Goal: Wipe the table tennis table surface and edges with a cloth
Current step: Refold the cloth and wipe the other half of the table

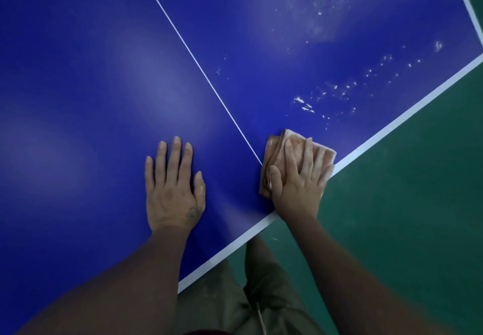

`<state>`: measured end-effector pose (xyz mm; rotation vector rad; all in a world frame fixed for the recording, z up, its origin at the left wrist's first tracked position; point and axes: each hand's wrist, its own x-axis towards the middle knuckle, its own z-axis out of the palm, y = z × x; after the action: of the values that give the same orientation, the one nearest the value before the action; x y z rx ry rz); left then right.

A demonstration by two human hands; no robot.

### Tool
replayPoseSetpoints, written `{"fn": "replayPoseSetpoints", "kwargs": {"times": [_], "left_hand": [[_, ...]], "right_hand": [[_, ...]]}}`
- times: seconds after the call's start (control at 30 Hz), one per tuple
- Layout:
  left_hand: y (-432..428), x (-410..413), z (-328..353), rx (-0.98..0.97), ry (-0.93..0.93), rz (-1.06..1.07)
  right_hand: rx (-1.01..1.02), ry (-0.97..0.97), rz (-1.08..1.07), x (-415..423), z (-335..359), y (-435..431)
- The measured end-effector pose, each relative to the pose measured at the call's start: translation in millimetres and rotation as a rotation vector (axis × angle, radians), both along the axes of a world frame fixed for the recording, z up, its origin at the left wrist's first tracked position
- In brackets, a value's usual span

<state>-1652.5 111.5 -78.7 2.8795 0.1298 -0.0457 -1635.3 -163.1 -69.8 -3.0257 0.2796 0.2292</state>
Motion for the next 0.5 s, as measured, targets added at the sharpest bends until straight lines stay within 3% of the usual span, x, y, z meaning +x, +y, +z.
{"fn": "replayPoseSetpoints", "kwargs": {"times": [0.37, 0.5], "left_hand": [[-6, 1, 7, 0.016, -0.067, 0.031], [-48, 8, 16, 0.068, -0.004, 0.305]], "right_hand": [[0.050, 0.036, 0.179, 151, 11, -39], [0.056, 0.017, 0.285, 140, 10, -52]]}}
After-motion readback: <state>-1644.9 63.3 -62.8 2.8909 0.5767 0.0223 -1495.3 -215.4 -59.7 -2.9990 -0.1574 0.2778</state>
